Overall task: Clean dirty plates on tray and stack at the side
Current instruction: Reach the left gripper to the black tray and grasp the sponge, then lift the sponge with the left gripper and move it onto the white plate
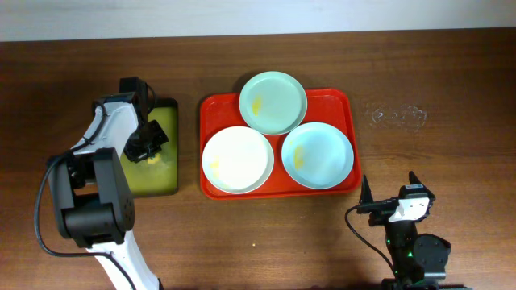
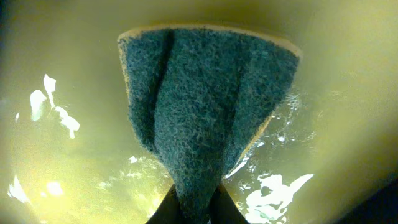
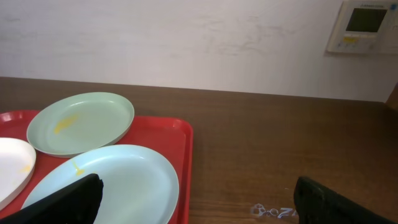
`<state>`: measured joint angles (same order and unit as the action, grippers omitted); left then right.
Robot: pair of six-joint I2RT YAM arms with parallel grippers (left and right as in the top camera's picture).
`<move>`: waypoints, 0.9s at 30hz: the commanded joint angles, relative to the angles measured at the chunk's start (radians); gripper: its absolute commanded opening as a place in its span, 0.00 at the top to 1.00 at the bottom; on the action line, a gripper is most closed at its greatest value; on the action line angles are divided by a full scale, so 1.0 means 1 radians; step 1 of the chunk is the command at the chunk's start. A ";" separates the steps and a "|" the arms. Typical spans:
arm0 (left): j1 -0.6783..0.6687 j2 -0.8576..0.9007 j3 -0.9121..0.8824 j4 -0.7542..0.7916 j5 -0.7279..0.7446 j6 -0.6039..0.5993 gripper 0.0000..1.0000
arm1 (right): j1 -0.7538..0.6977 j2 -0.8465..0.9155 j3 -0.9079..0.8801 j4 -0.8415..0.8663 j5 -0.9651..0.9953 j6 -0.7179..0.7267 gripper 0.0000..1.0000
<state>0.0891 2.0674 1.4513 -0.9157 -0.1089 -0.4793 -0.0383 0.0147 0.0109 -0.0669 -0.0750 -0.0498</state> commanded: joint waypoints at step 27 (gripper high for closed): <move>0.005 0.057 0.218 -0.144 -0.071 0.024 1.00 | 0.005 -0.006 -0.005 -0.006 0.005 0.002 0.01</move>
<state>0.0963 2.1216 1.5406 -0.9924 -0.1829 -0.4599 -0.0383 0.0147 0.0109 -0.0669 -0.0750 -0.0498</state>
